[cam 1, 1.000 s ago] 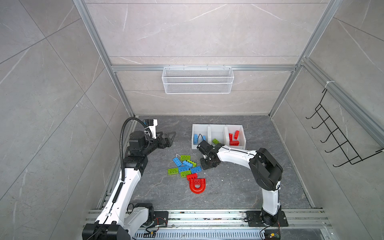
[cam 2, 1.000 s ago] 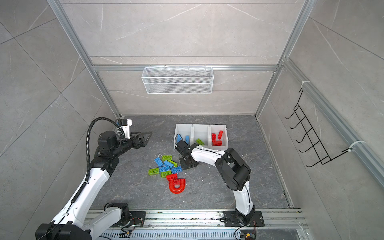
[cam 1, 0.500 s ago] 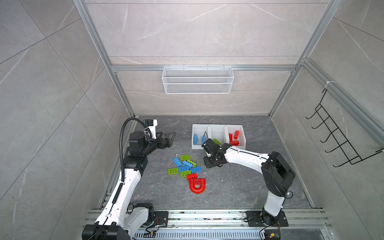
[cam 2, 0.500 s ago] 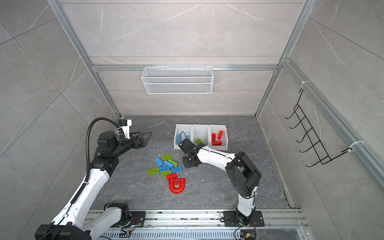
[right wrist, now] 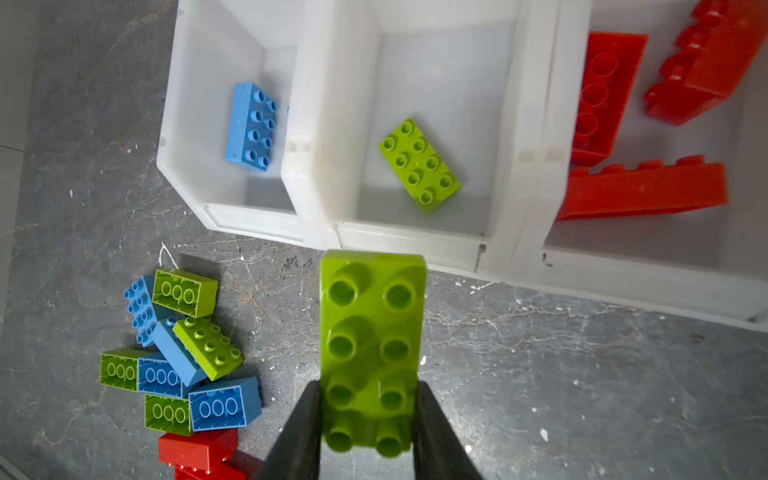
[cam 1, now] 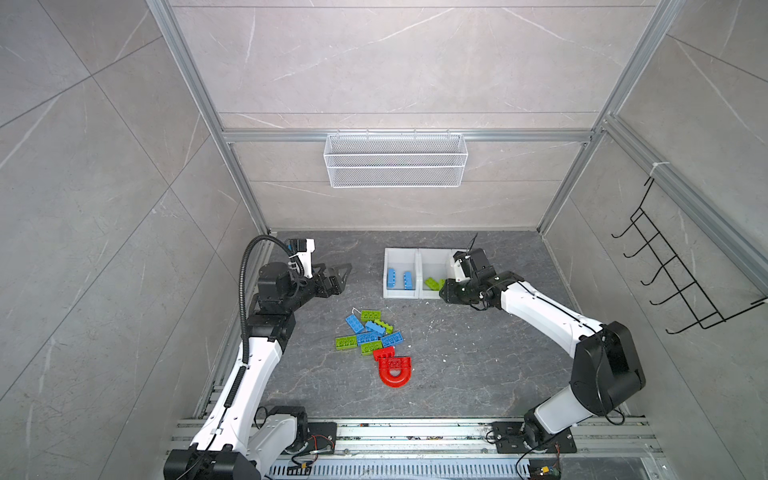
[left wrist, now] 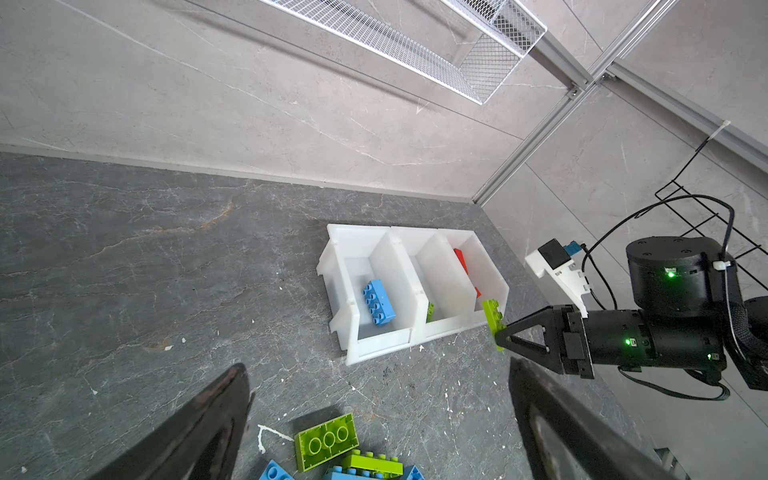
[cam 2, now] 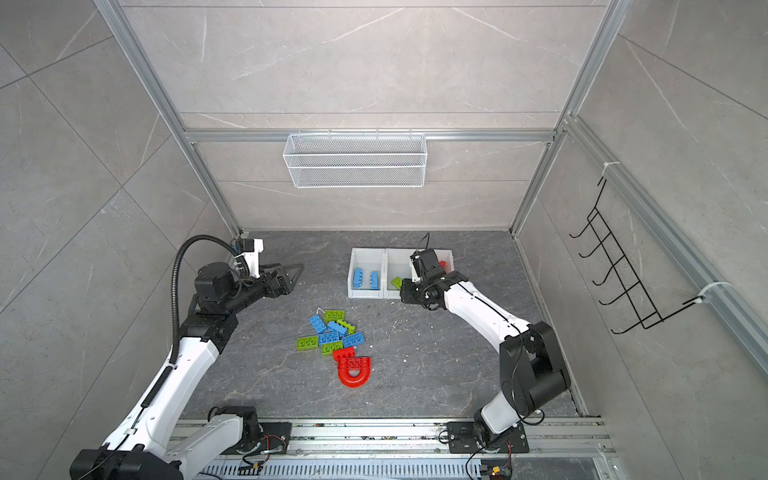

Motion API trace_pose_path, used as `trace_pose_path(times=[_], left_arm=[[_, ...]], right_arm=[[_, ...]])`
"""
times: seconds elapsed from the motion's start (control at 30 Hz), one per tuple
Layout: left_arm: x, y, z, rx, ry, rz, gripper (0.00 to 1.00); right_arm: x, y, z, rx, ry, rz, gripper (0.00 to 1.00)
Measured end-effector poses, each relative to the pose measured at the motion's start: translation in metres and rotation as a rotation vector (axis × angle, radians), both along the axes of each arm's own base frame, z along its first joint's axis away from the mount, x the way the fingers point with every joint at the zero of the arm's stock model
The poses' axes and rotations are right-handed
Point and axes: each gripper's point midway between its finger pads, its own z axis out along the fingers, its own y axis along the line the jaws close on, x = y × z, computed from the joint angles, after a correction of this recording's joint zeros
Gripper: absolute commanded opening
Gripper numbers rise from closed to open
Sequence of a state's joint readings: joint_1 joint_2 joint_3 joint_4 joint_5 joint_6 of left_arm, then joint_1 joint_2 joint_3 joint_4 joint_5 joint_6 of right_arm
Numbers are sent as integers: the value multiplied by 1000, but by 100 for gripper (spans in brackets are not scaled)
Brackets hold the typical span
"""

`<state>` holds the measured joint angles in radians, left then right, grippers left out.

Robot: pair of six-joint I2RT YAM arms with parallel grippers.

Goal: Sort the legos into containers by color
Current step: 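Carry the lime-green brick into the middle bin compartment and release it, then move the right gripper down to the red arch piece and grasp it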

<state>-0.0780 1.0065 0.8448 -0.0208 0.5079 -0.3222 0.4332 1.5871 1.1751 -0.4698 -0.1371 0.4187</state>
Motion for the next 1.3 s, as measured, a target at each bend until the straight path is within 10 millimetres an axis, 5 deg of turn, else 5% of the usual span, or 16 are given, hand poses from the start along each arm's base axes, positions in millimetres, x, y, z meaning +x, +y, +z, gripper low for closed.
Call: trace_pose_path(times=[0.47,0.83,0.97,1.17,1.3], left_arm=[[0,0,-1,-2,-1,-2,100],[0,0,-1,-1,0,1,100],[0,0,-2,0,3,1,100],[0,1,-2,1,5,5,100],[-1,3,-5,9,18,15,100]], right_arm=[[69,10,-6,-36,-27,16,28],[99,10,-15,-34,-27,-3,39],[108,7,-15,-34,-24,-15,55],[110,8,-10,-26,-33,-5,63],[78,13,-6,-11,-29,58,63]])
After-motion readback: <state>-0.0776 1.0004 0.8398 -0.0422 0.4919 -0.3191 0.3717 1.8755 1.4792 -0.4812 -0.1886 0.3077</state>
